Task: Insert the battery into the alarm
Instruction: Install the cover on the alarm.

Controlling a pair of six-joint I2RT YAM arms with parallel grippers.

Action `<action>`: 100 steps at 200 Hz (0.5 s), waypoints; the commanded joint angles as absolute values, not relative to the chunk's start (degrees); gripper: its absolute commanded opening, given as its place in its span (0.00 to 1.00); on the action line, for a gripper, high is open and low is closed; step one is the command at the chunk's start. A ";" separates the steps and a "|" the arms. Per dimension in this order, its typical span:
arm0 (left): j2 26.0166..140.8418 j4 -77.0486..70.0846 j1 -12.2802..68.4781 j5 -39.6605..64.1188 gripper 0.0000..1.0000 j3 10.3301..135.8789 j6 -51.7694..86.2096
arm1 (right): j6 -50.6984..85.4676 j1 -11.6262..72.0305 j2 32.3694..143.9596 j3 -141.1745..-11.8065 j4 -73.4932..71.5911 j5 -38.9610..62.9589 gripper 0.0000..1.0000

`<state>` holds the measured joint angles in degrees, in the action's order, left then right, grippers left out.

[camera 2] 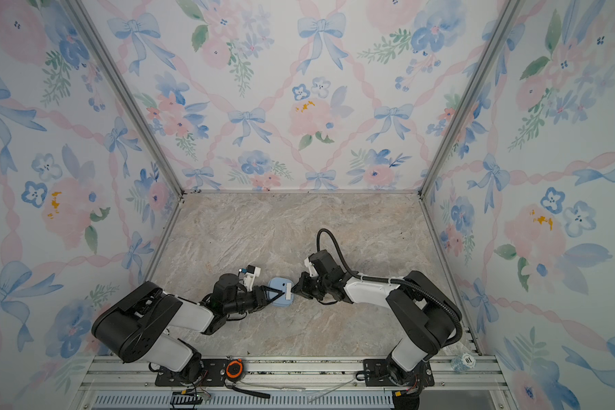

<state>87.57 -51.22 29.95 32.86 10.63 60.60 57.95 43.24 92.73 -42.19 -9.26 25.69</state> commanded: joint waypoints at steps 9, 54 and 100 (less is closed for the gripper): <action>89.26 -39.18 30.22 30.56 0.00 8.38 58.01 | 59.26 45.10 91.67 -41.41 -7.25 19.74 0.00; 89.32 -39.20 30.23 30.50 0.00 7.99 57.66 | 58.67 44.38 91.83 -43.22 -5.67 18.55 0.00; 89.45 -39.20 30.24 30.39 0.00 7.99 57.39 | 57.94 45.37 93.16 -44.92 -3.70 18.18 0.00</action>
